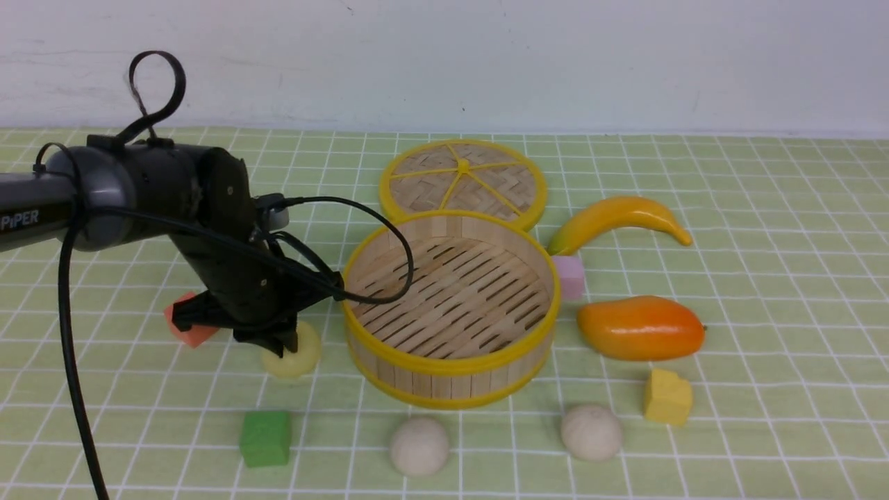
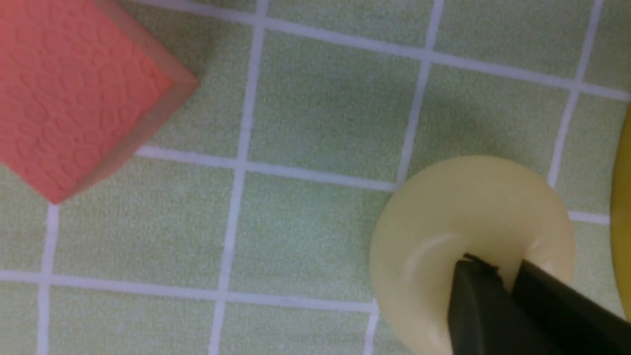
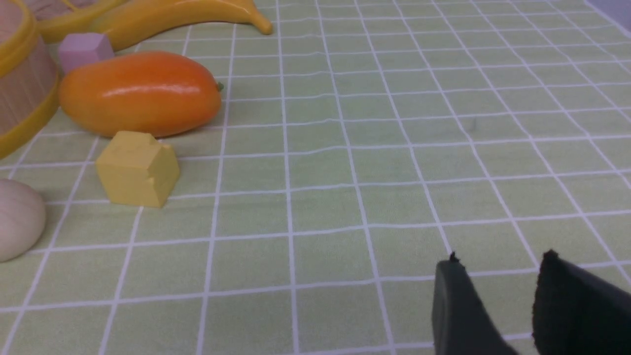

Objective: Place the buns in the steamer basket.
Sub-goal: Use the left arm to grab a steamed stuffed bun, then use the left arm to put the steamed stuffed bun into the steamer

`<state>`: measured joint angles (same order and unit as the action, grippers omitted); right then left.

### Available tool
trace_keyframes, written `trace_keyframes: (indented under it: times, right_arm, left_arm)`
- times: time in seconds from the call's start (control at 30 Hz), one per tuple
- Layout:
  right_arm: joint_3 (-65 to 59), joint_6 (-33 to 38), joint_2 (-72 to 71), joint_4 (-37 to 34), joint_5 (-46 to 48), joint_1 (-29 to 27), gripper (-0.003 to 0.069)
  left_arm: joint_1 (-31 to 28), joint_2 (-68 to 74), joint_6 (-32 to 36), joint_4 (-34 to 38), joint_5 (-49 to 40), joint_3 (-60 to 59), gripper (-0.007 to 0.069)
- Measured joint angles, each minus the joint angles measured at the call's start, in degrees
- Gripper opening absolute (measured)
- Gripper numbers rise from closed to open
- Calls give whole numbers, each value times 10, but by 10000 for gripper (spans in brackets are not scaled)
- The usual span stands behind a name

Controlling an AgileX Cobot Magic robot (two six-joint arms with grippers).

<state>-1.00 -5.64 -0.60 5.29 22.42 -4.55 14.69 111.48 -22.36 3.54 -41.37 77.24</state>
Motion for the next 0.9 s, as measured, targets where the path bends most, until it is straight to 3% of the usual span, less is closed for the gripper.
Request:
trace_keyframes:
  times: [0.5, 0.63, 0.9]
  right_arm:
    - [0, 0, 0, 0, 0, 0, 241]
    - [0, 0, 0, 0, 0, 0, 241]
    - [0, 0, 0, 0, 0, 0, 241]
  left_arm:
    - [24, -88, 37, 16, -46, 108, -13]
    - [61, -70, 40, 31, -26, 118, -13]
    - [79, 7, 16, 31, 13, 118, 21]
